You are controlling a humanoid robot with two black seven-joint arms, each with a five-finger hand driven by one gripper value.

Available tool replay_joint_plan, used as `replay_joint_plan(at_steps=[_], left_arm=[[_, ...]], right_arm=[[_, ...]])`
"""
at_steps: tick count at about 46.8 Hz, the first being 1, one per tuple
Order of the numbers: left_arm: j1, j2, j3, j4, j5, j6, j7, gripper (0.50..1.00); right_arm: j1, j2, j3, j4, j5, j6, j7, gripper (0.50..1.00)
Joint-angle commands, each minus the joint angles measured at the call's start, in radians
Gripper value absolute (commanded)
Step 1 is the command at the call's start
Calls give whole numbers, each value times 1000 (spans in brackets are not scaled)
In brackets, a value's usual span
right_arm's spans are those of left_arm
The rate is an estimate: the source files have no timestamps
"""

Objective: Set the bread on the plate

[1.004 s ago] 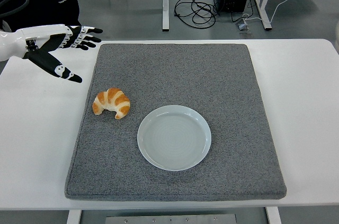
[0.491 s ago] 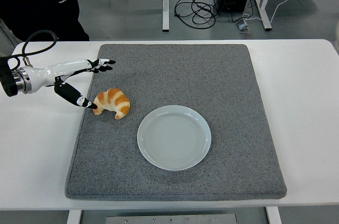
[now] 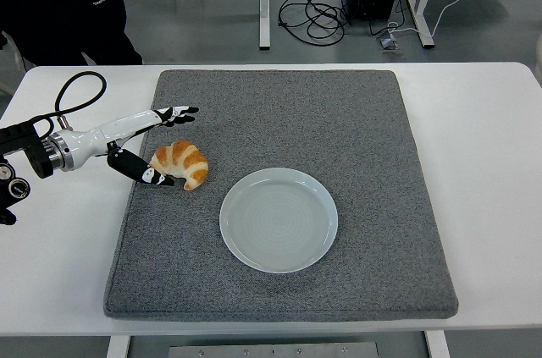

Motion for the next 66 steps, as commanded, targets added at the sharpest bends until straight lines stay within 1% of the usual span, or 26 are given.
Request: replay_joint_plan(at_steps=[1, 9, 19, 26, 29, 39, 49, 56, 66], left_arm=[[2, -4, 0, 24, 14, 18, -13, 960], [19, -38, 11, 73, 85, 50, -39, 958], [20, -70, 57, 99, 95, 122, -42, 958], [19, -113, 77, 159, 95, 157, -76, 958], [19, -124, 77, 171, 94, 160, -85, 958], [20, -144, 77, 185, 86, 169, -88, 958], [20, -181, 77, 239, 83, 174, -90, 958], [19, -202, 77, 259, 82, 174, -105, 958], [19, -239, 77, 306, 82, 176, -107, 957]], right_arm=[[0, 0, 0, 1, 0, 0, 0, 1000], [0, 0, 2, 0, 0, 0, 0, 1000], [0, 0, 0, 0, 0, 0, 0, 1000], [0, 0, 0, 0, 0, 0, 0, 1000], [-2, 0, 0, 0, 0, 0, 0, 1000], [-2, 0, 2, 0, 0, 0, 0, 1000], [0, 0, 0, 0, 0, 0, 0, 1000], [0, 0, 0, 0, 0, 0, 0, 1000], [0, 0, 0, -2, 0, -2, 0, 1000]])
